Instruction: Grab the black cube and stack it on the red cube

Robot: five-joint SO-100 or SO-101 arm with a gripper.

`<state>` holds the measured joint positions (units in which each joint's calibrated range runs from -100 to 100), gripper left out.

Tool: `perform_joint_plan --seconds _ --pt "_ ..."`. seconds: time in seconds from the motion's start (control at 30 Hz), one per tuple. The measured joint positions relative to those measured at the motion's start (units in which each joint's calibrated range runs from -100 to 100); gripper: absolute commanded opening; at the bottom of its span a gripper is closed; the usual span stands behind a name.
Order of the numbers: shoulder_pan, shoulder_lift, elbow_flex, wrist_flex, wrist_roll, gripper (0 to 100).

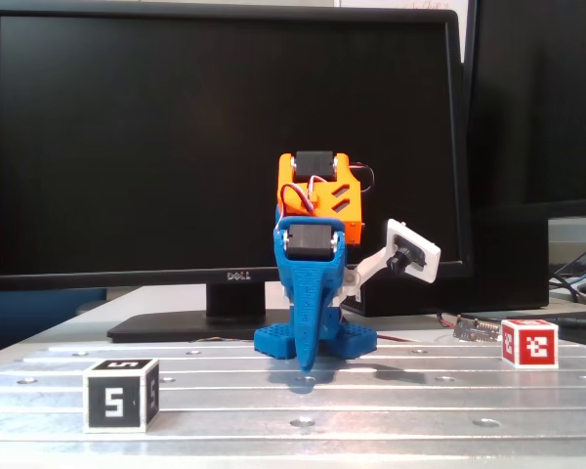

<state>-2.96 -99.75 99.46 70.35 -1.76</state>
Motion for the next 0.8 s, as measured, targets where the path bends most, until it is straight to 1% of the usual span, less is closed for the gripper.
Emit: perform_joint_plan --seconds 0.8 --pt "0.07 0.08 0.0 -0.52 -0.05 2"
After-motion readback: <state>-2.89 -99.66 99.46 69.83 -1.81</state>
